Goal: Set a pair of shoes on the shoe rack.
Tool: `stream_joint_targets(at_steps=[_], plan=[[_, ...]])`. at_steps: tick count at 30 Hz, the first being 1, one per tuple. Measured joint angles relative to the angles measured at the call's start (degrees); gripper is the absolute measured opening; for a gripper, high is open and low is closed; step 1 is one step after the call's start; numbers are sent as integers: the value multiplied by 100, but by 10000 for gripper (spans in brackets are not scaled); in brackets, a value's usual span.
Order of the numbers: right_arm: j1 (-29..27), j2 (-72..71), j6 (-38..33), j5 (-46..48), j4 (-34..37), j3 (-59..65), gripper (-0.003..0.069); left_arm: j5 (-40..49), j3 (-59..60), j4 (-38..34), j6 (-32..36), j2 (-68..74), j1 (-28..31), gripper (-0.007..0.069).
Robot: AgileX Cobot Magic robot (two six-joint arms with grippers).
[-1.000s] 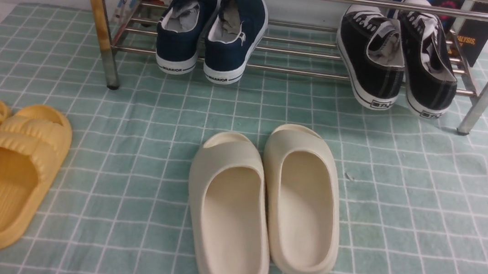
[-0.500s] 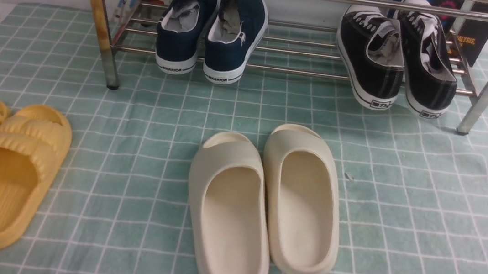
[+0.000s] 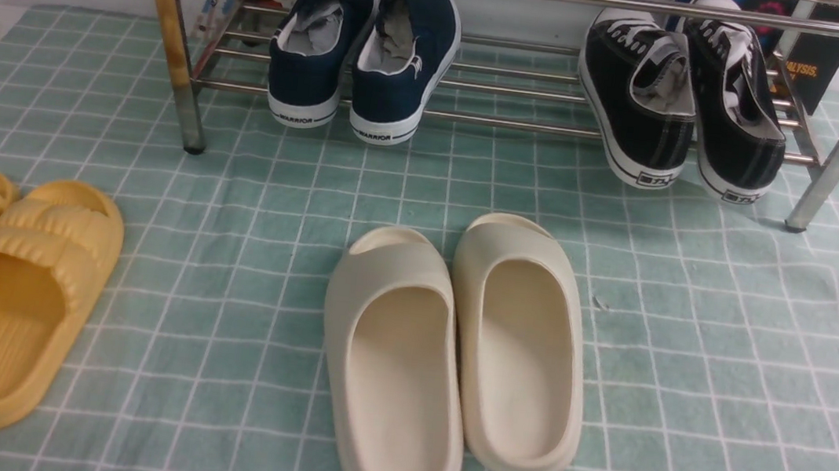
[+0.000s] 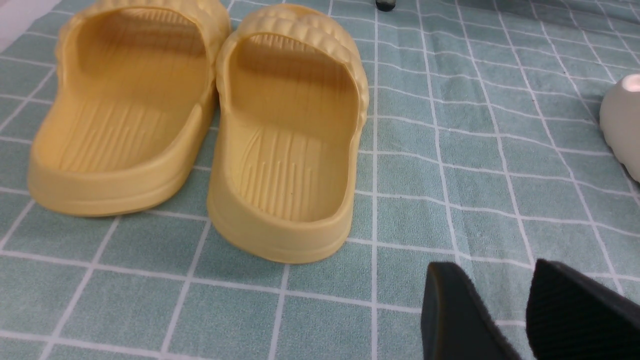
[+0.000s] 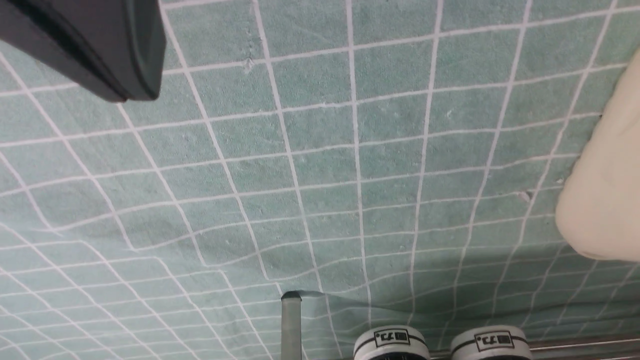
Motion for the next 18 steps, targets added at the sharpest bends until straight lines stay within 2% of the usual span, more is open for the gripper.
stream_joint_targets(at_steps=[18], plan=[[0,0,-64,142,48,-30,4,0,0,0,0,0,0,239]])
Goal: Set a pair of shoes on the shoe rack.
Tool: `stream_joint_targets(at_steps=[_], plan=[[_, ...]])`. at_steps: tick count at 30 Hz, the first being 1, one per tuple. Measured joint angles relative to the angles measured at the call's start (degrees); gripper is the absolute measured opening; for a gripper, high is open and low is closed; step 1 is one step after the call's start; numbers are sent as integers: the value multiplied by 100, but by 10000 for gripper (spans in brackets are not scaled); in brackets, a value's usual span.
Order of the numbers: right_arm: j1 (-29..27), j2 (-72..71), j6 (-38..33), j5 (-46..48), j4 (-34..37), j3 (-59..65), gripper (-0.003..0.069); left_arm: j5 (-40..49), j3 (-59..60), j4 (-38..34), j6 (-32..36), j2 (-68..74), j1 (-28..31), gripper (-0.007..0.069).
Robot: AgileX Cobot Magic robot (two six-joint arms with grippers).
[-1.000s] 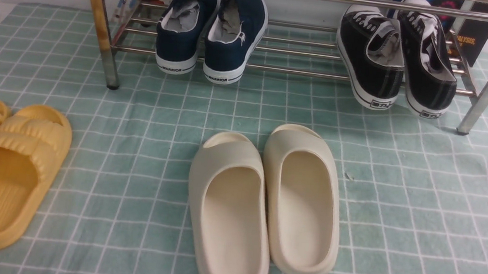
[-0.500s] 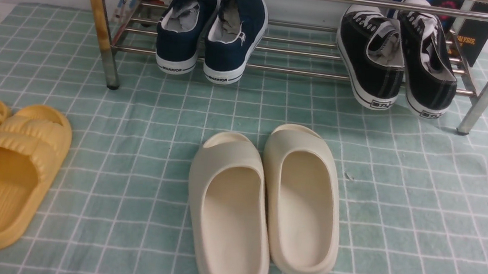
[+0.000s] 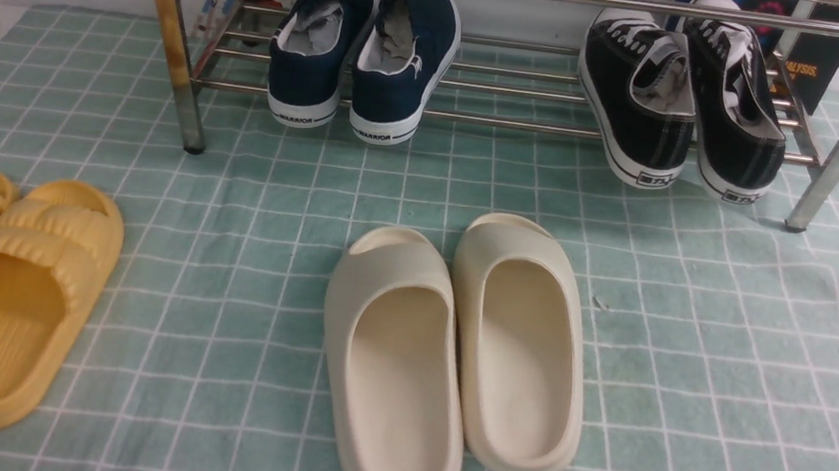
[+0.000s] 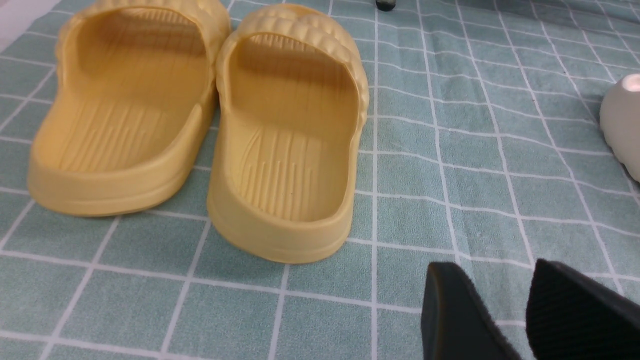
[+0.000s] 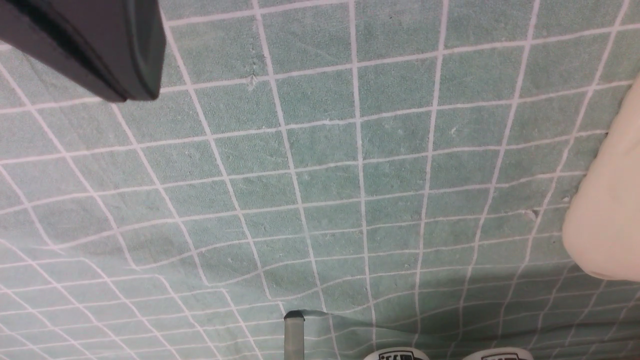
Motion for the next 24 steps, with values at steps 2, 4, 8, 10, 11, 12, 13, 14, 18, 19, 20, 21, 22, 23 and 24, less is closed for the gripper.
stream_joint_targets(at_steps=[2,4,8,10,11,12,13,14,18,19,20,21,22,23,24], plan=[[0,0,0,0,0,0,5,0,0,0,0,0,0,239],[0,0,0,0,0,0,5,0,0,0,0,0,0,239],[0,0,0,0,0,0,8,0,0,0,0,0,0,239],[0,0,0,0,0,0,8,0,0,0,0,0,0,239],[0,0,0,0,0,0,10,0,0,0,0,0,0,239],[0,0,0,0,0,0,10,0,0,0,0,0,0,239],[0,0,0,0,0,0,11,0,0,0,0,0,0,239],[0,0,0,0,0,0,12,0,0,0,0,0,0,239],[0,0,0,0,0,0,15,0,0,0,0,0,0,239],[0,0,0,0,0,0,14,0,0,0,0,0,0,239],[0,0,0,0,0,0,14,0,0,0,0,0,0,239],[0,0,0,0,0,0,15,0,0,0,0,0,0,239],[0,0,0,0,0,0,15,0,0,0,0,0,0,239],[0,0,0,0,0,0,17,0,0,0,0,0,0,239],[0,0,0,0,0,0,18,0,0,0,0,0,0,239]])
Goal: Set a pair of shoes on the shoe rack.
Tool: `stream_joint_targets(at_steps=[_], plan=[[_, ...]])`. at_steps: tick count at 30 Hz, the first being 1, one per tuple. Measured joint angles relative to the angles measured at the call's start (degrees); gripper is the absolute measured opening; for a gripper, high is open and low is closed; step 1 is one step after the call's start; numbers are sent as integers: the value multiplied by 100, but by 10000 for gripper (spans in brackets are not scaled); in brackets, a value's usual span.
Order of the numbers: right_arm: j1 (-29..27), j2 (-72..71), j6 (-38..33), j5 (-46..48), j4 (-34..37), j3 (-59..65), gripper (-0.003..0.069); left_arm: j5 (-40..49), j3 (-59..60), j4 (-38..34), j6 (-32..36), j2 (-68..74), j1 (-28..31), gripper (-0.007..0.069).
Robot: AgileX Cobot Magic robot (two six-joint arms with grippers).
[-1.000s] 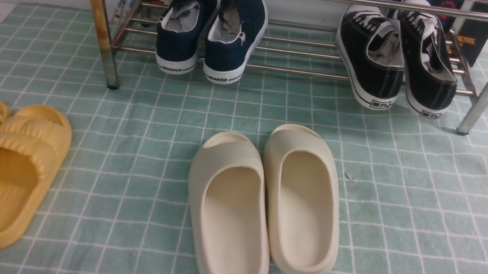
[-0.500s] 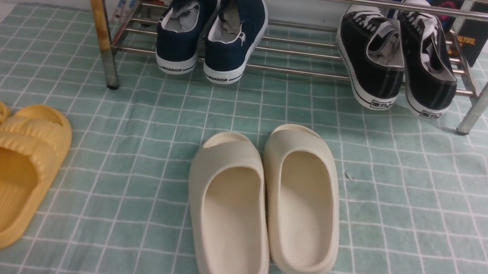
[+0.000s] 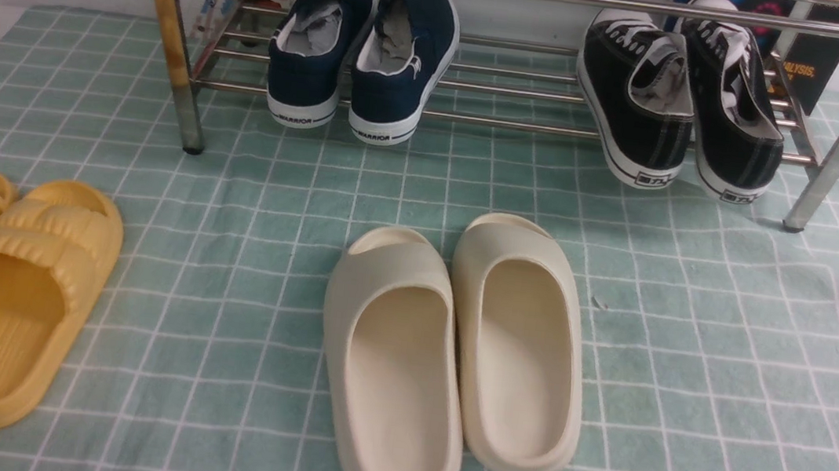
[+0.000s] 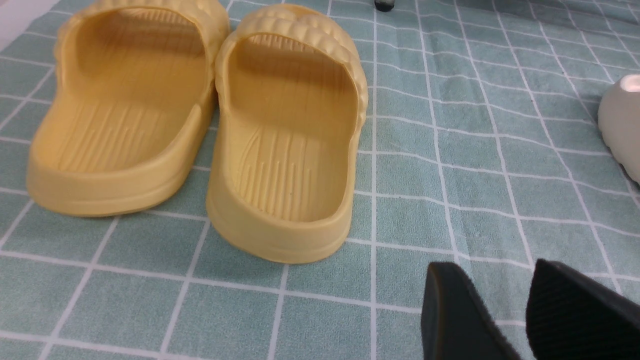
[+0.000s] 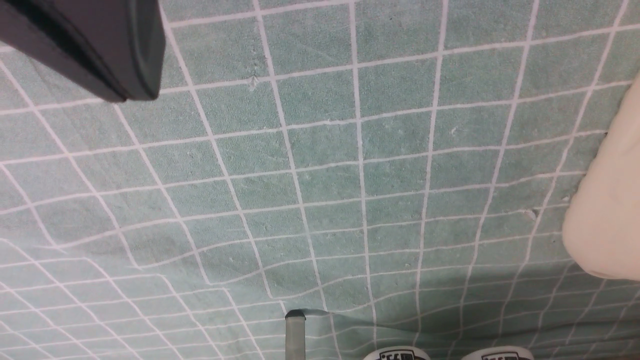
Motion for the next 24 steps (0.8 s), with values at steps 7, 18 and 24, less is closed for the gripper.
stream_joint_targets(at_steps=[7,18,24], plan=[[0,0,0,0,15,0,22,0,0,0,0,0,0,239],[0,0,0,0,15,0,27,0,0,0,0,0,0,239],[0,0,0,0,15,0,29,0,0,0,0,0,0,239]])
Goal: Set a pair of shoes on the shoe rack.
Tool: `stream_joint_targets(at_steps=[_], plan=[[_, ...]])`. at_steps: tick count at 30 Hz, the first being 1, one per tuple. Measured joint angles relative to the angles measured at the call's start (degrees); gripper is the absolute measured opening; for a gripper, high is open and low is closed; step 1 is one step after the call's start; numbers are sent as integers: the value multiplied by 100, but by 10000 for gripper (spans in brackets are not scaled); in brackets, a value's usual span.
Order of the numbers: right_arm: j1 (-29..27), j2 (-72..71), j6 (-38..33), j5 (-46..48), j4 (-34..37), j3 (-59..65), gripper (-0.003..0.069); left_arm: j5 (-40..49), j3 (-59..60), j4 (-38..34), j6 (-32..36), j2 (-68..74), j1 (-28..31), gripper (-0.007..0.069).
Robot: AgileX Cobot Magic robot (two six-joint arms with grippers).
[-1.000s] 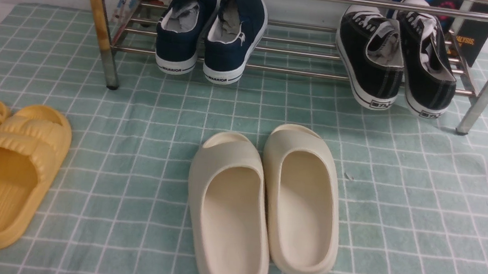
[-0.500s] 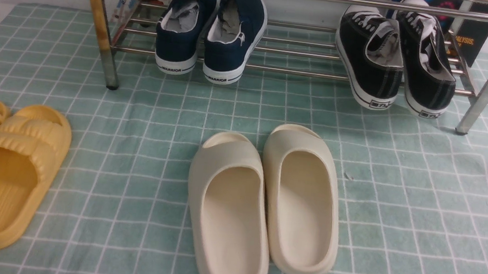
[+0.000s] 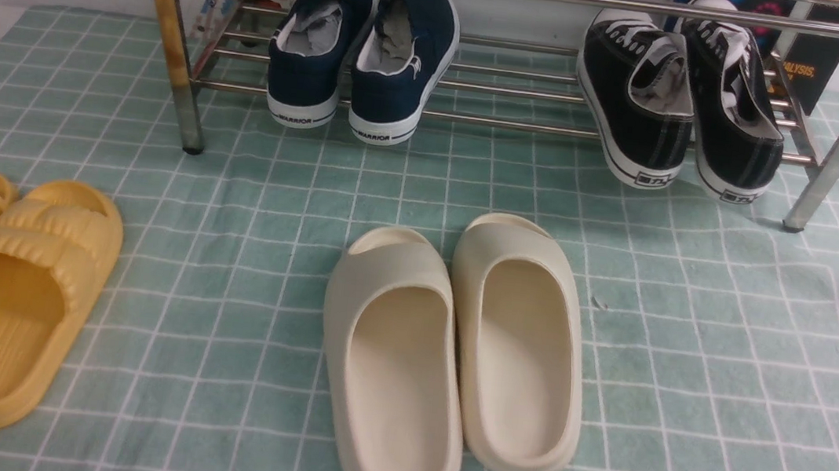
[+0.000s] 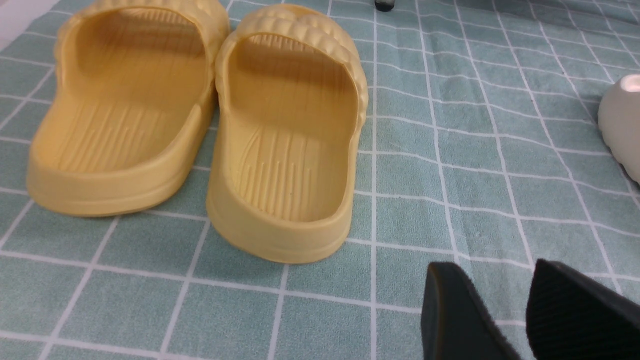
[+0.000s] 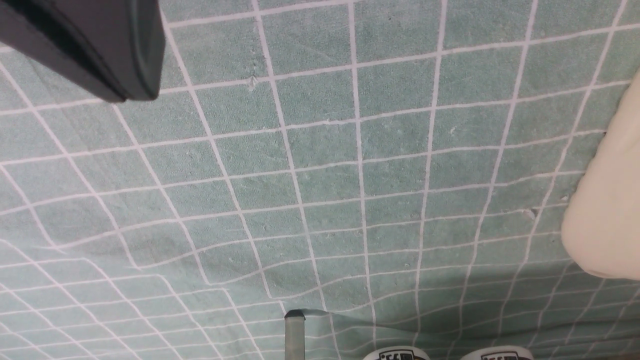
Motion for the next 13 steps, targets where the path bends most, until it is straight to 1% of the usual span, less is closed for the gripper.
stream_joint_targets(at_steps=[13], plan=[[0,0,-33,0,0,0,47,0,0,0,0,0,0,239]])
